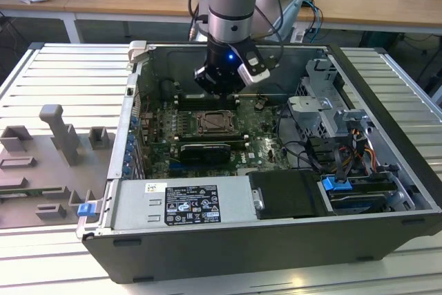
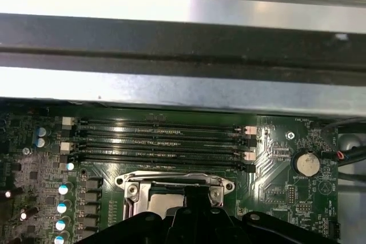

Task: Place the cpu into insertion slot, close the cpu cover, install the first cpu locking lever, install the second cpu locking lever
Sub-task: 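Install the second cpu locking lever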

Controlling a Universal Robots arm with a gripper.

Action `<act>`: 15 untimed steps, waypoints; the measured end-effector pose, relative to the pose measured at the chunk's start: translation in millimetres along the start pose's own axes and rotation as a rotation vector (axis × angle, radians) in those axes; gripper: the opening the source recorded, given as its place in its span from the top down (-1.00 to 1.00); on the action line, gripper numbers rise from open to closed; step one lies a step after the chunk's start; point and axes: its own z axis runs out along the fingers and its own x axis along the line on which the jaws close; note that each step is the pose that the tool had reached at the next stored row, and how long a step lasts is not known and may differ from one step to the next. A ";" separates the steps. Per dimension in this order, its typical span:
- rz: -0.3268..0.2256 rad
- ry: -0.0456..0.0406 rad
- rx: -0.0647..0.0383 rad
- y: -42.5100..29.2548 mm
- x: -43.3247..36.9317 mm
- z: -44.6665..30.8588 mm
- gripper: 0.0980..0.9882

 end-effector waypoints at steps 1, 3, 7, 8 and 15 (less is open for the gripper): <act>0.000 -0.0001 0.000 0.2 0.0 -2.2 0.98; 0.000 -0.0001 0.000 0.5 -0.1 -5.9 0.98; 0.000 -0.0002 0.000 0.7 -0.2 -8.7 0.98; 0.000 -0.0002 0.000 0.7 -0.2 -8.8 0.98; 0.000 0.0000 0.000 -2.4 0.2 -8.7 0.98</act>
